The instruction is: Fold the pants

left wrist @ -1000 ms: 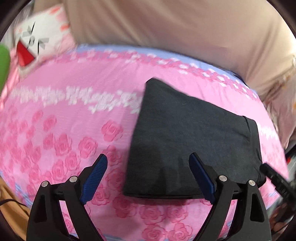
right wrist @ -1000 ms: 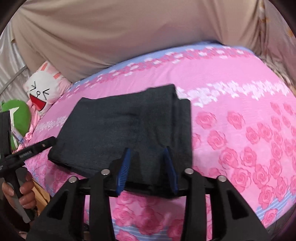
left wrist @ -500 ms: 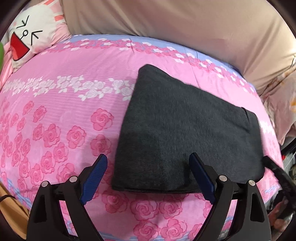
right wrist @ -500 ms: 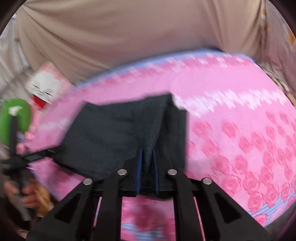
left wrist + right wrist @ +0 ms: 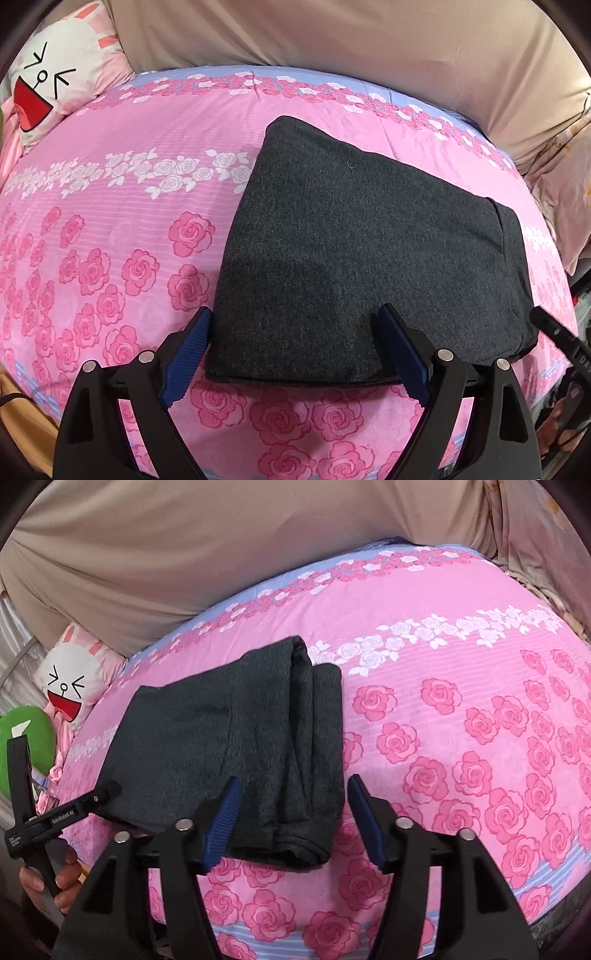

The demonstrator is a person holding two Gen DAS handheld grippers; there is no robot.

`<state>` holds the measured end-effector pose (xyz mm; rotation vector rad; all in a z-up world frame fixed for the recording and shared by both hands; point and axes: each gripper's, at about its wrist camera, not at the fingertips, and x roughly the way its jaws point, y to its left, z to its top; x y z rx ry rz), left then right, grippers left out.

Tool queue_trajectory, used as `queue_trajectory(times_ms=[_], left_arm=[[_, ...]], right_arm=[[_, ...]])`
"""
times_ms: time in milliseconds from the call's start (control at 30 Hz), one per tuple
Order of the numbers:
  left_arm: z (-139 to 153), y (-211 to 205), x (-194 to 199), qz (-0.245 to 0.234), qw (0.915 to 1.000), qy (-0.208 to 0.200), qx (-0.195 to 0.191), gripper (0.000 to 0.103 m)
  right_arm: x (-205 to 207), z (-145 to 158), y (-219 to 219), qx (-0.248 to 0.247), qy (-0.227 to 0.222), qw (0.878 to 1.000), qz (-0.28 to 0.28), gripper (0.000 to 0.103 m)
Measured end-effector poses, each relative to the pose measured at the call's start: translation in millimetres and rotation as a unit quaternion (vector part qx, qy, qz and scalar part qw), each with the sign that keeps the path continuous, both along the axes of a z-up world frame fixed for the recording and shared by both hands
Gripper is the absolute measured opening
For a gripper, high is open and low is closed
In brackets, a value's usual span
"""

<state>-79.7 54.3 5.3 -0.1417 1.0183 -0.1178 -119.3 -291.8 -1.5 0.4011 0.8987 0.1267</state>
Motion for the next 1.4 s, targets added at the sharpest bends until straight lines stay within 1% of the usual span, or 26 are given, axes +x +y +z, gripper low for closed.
queue_trajectory(times_ms=[133, 200, 267, 333, 367, 400, 433, 467, 500, 533, 600, 667, 733, 767, 800, 833, 933, 1033, 1100, 1167, 1200, 1233, 1267, 1300, 1333, 1400], left_arm=[[-3.6, 6.0, 5.8, -0.007, 0.9991, 0.010, -0.041, 0.091], [-9.0, 15.0, 12.3, -0.010, 0.9957, 0.022, -0.089, 0.092], [-14.1, 24.1, 17.8, -0.010, 0.9907, 0.031, -0.132, 0.092], [-15.9, 32.9, 23.6, -0.013, 0.9835, 0.025, -0.179, 0.091], [-16.3, 34.2, 26.4, -0.015, 0.9822, 0.021, -0.186, 0.091], [-16.8, 34.0, 29.3, -0.017, 0.9821, 0.019, -0.187, 0.083], [-16.5, 31.3, 33.1, -0.014, 0.9862, 0.019, -0.164, 0.040], [-15.2, 28.6, 34.4, -0.014, 0.9897, 0.024, -0.140, 0.028], [-9.9, 28.8, 33.1, -0.018, 0.9898, 0.023, -0.139, 0.019], [-1.9, 31.6, 28.5, -0.021, 0.9876, 0.018, -0.154, 0.017], [15.6, 37.5, 14.6, -0.030, 0.9851, 0.011, -0.169, 0.017], [26.6, 43.2, -0.5, -0.038, 0.9853, 0.018, -0.166, 0.017], [19.1, 45.0, -10.8, -0.039, 0.9886, 0.039, -0.140, 0.024], [10.8, 44.6, -11.9, -0.037, 0.9906, 0.051, -0.121, 0.028], [-0.7, 45.2, -12.9, -0.025, 0.9928, 0.063, -0.099, 0.036], [-5.8, 48.1, -14.3, -0.014, 0.9933, 0.065, -0.094, 0.046], [-1.7, 50.2, -19.5, 0.013, 0.9938, 0.045, -0.101, 0.051], [8.8, 39.6, -19.0, 0.013, 0.9978, 0.017, -0.063, 0.060], [8.5, 32.2, -17.1, 0.007, 0.9988, 0.016, -0.045, 0.061], [5.5, 28.2, -16.1, 0.007, 0.9991, 0.018, -0.037, 0.063], [4.2, 27.3, -16.0, 0.008, 0.9992, 0.018, -0.034, 0.064], [2.2, 26.3, -15.7, 0.009, 0.9992, 0.020, -0.032, 0.064], [0.3, 26.0, -14.4, 0.008, 0.9992, 0.023, -0.032, 0.064], [-1.5, 26.4, -14.6, 0.009, 0.9991, 0.027, -0.032, 0.065], [-2.4, 25.9, -13.6, 0.009, 0.9990, 0.029, -0.033, 0.065], [-2.7, 26.5, -14.9, 0.009, 0.9990, 0.027, -0.034, 0.067]], right_arm=[[5.3, -13.0, 0.3, 0.040, 0.019, 0.999, -0.002, 0.079], [7.4, -15.9, 1.0, 0.056, 0.014, 0.998, 0.001, 0.089], [9.1, -15.7, 2.2, 0.067, 0.013, 0.998, 0.000, 0.093], [13.7, -16.7, 1.4, 0.088, 0.004, 0.996, -0.002, 0.090], [16.4, -17.5, 1.6, 0.089, 0.004, 0.996, -0.005, 0.072], [20.3, -17.6, 3.5, 0.073, 0.008, 0.997, -0.010, 0.050], [22.3, -16.0, 5.2, 0.072, 0.008, 0.997, -0.002, 0.039], [22.2, -11.3, 6.1, 0.079, 0.002, 0.997, 0.002, 0.032], [20.2, -3.9, 7.0, 0.081, -0.006, 0.997, 0.006, 0.030], [15.2, 7.2, 8.9, 0.081, -0.017, 0.996, 0.016, 0.029], [3.4, 25.3, 10.3, 0.091, -0.031, 0.995, 0.032, 0.029], [-10.6, 34.7, 16.3, 0.071, -0.029, 0.996, 0.053, 0.032], [-19.0, 24.8, 21.5, 0.018, -0.011, 0.998, 0.056, 0.040], [-20.6, 15.5, 20.9, -0.014, 0.002, 0.999, 0.038, 0.049], [-21.4, 7.3, 17.8, -0.034, 0.013, 0.999, 0.019, 0.056], [-21.3, 3.3, 10.6, -0.016, 0.014, 1.000, 0.006, 0.059], [-16.0, 17.8, -0.9, 0.036, -0.017, 0.999, -0.013, 0.060], [3.0, 31.8, 8.8, 0.012, -0.042, 0.999, 0.002, 0.065], [23.6, 27.2, 18.7, -0.002, -0.038, 0.999, 0.018, 0.072], [42.0, 14.6, 22.4, 0.005, -0.024, 0.999, 0.024, 0.072], [54.0, 4.7, 24.4, 0.019, -0.013, 0.999, 0.033, 0.066], [59.1, 0.1, 28.8, 0.027, -0.007, 0.999, 0.039, 0.056], [59.8, 0.2, 31.9, 0.028, -0.009, 0.999, 0.044, 0.044], [58.5, 8.0, 37.7, 0.019, -0.019, 0.998, 0.051, 0.023], [51.6, 23.5, 41.0, 0.005, -0.038, 0.998, 0.055, 0.015], [37.0, 46.8, 37.2, 0.018, -0.071, 0.996, 0.054, 0.012]])
